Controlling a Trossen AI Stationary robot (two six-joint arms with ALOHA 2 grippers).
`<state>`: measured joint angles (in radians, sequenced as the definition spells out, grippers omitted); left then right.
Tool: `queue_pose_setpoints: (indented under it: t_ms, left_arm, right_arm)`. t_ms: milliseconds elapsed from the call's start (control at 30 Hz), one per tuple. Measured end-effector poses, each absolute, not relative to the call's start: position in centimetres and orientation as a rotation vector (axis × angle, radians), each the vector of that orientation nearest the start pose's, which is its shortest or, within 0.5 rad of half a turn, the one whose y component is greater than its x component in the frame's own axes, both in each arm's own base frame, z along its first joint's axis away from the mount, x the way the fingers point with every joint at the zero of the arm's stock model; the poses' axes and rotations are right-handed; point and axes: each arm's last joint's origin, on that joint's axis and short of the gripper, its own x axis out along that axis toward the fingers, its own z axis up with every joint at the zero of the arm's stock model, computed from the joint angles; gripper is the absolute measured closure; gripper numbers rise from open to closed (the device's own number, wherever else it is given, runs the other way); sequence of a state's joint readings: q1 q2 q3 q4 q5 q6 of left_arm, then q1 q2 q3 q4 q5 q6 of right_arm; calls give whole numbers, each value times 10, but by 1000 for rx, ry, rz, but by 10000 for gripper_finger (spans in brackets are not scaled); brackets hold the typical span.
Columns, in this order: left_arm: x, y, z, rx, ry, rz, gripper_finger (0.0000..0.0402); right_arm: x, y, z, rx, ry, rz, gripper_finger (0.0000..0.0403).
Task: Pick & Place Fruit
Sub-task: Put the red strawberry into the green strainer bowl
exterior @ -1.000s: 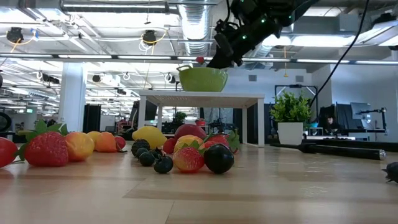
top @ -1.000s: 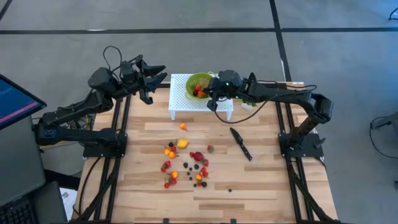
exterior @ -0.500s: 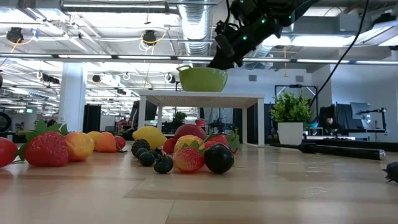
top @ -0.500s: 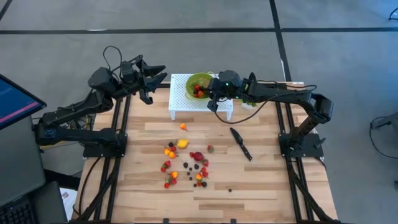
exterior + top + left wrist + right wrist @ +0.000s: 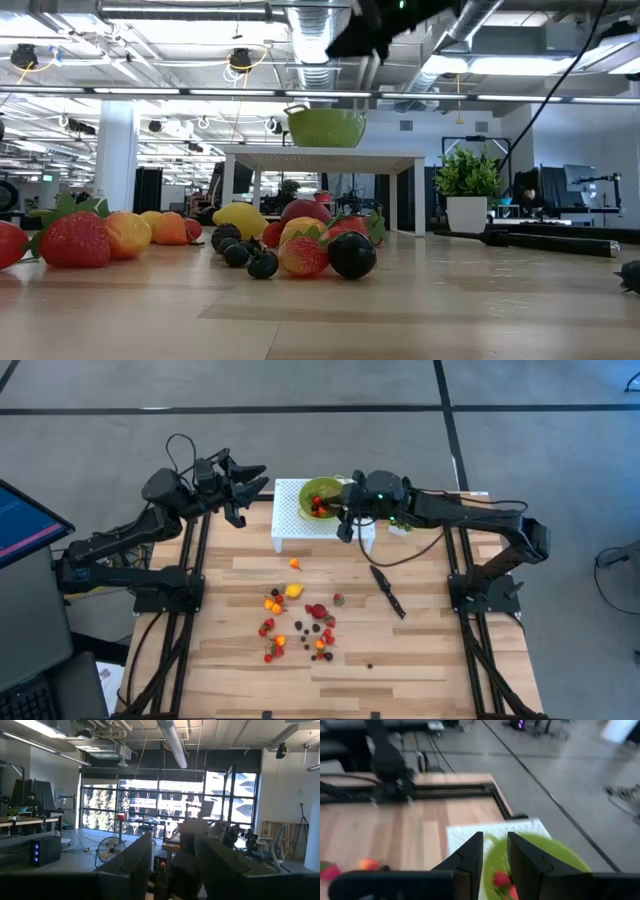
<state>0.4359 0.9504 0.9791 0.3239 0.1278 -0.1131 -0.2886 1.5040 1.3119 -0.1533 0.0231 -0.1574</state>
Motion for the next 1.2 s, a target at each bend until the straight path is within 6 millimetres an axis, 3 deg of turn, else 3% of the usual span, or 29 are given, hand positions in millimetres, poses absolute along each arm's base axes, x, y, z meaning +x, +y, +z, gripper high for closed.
queue_pose_setpoints:
  t_ms: [233,467,833,1033,1200]
  left_arm:
    - [183,81,419,-13,-357,285,259]
    - [183,81,419,-13,-356,285,259]
    - [183,81,419,-13,-356,285,259]
    - [183,81,419,-13,-356,285,259]
    - [183,81,419,-13,-356,285,259]
  right_arm:
    - [325,-55,368,-132,338,-162,321]
    - [319,-12,353,-87,516,-33,321]
    - [312,50,307,135,913,21,321]
    - [323,77,272,101,1068,48,321]
    - [337,87,240,103,1165,23,321]
